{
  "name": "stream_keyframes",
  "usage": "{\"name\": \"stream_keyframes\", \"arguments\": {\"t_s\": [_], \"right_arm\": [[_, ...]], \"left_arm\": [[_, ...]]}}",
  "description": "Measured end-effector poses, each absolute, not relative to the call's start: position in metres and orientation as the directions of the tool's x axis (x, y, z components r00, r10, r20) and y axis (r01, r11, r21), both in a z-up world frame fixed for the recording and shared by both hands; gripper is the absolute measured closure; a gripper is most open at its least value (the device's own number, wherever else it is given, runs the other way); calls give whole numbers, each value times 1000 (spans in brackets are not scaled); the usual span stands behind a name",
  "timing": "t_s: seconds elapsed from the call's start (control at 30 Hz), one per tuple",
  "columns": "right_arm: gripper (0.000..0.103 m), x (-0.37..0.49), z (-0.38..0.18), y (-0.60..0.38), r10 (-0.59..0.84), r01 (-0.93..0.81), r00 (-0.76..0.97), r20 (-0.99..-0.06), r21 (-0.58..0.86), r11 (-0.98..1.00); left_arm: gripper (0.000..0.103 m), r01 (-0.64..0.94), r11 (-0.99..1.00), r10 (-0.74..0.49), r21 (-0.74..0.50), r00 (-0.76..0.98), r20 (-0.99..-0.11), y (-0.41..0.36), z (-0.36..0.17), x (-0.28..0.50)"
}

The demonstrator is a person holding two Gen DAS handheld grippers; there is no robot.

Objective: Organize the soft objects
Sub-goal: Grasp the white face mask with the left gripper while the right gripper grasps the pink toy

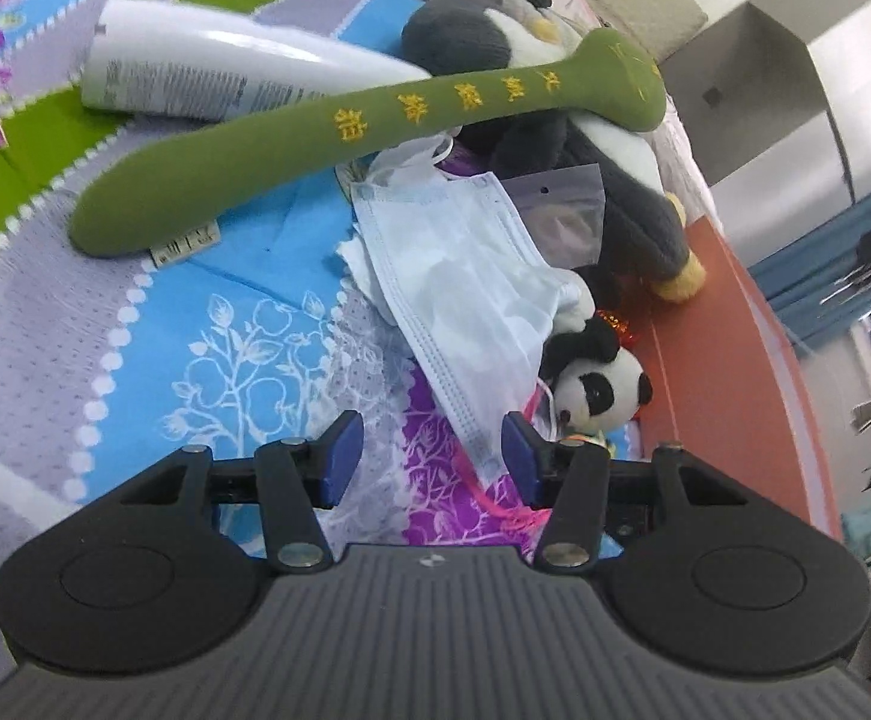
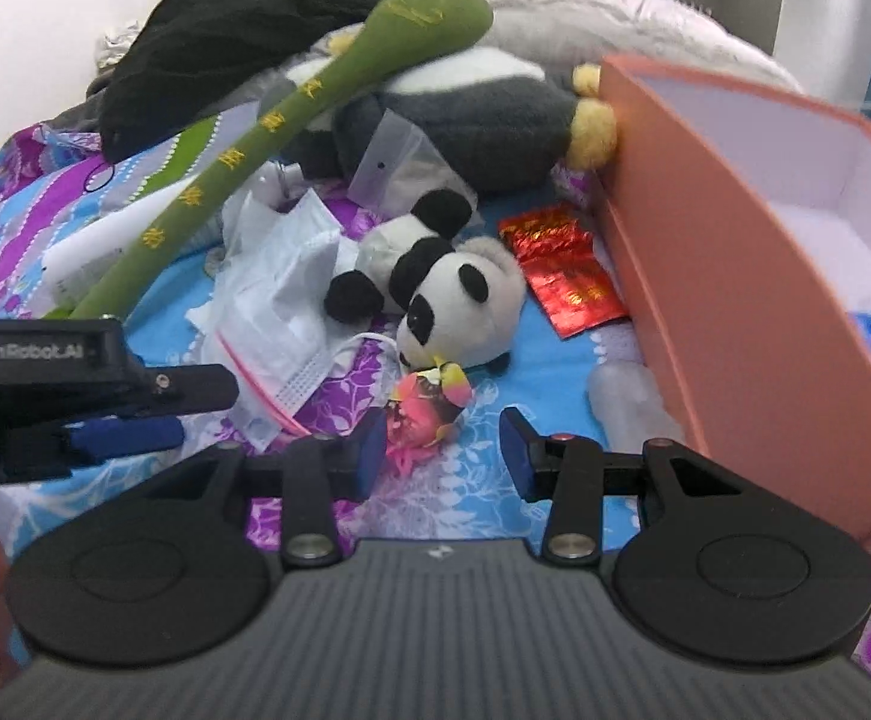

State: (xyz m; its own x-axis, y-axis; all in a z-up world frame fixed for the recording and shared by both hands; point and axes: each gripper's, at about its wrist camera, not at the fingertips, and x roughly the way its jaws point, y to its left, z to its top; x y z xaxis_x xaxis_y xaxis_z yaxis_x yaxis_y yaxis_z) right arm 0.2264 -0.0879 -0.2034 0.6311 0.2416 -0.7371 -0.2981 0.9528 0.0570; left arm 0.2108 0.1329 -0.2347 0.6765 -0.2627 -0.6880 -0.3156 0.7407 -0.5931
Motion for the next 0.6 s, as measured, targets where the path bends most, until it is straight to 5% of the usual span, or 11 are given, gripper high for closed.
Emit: {"name": "stream_keyframes", "arguments": {"t_s": [0.2,0.37,0.6], "right_arm": [[59,240,-218,-86,278,-285,576,-768,130,950],[65,240,-218,-84,305,-312,572,-761,142,939],[65,235,-206,-88,319,-334,589,-743,136,933]], "left_arm": [[55,-322,663,-335,-676,680,-652,138,-249,221],[88,-300,655,-373,-693,670,-642,130,-254,228],[97,-265,639,-374,-722,713,-593,125,-250,221]]}}
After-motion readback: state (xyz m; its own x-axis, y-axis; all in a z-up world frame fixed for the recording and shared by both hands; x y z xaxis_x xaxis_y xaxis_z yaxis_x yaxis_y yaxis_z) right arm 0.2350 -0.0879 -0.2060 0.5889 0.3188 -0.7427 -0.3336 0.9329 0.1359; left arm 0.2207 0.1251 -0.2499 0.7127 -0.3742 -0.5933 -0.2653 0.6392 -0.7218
